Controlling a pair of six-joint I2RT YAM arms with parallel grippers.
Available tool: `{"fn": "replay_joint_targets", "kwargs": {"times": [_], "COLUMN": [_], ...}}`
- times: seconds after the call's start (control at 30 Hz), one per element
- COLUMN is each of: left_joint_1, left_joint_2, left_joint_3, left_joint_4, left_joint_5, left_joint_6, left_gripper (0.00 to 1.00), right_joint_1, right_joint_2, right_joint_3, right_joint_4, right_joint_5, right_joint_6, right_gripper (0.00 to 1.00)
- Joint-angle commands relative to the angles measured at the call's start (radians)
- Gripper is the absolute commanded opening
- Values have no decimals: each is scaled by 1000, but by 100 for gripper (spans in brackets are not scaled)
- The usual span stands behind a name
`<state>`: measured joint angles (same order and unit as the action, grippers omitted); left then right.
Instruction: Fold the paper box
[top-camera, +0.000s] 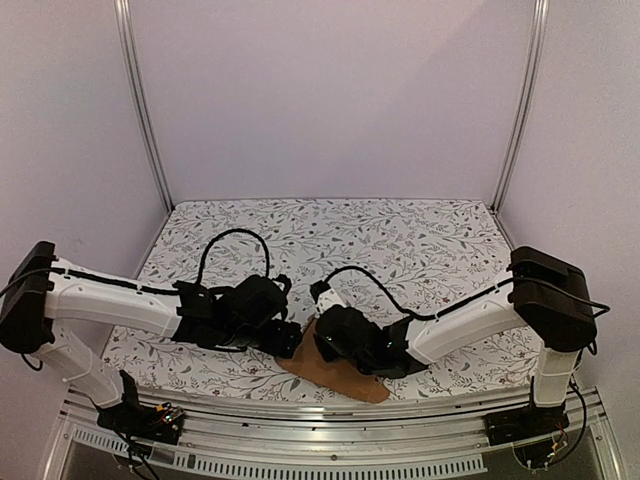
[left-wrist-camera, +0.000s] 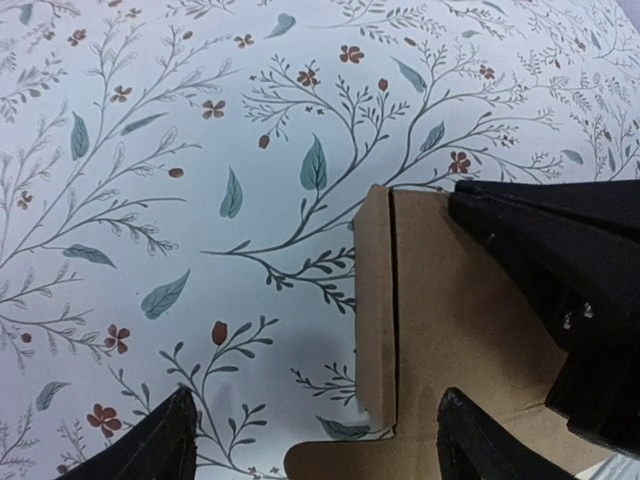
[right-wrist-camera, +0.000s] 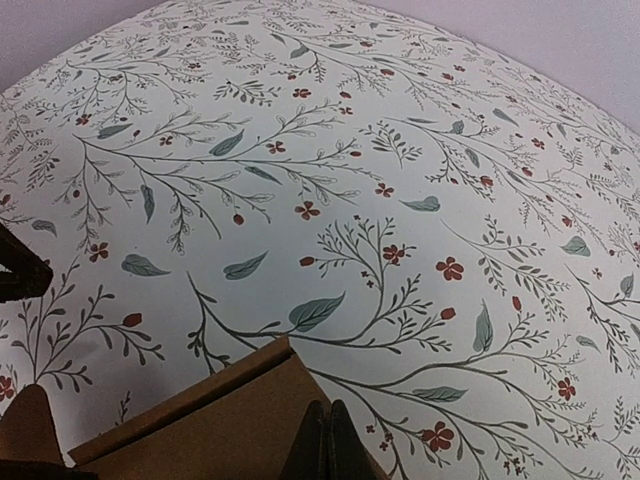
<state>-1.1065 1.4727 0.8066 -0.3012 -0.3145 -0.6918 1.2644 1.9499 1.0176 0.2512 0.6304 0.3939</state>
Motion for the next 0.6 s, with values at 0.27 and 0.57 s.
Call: {"fn": "replay_joint_targets", "kwargs": {"times": [0.27, 0.57], "left_joint_1": [17, 17], "left_joint_2": [158, 182], "left_joint_3": [13, 21], "left_joint_4": [126, 135], "left_joint_5": [89, 92], "left_joint_6": [60, 59], "left_gripper": [82, 82], "right_joint_1": [12, 10], "right_joint_2": [3, -247], "right_joint_3": [-44, -47], "right_joint_4": [-86, -231], "right_joint_5": [-5, 25], "right_joint_6": [-95, -118], "right_gripper": [0, 8]}}
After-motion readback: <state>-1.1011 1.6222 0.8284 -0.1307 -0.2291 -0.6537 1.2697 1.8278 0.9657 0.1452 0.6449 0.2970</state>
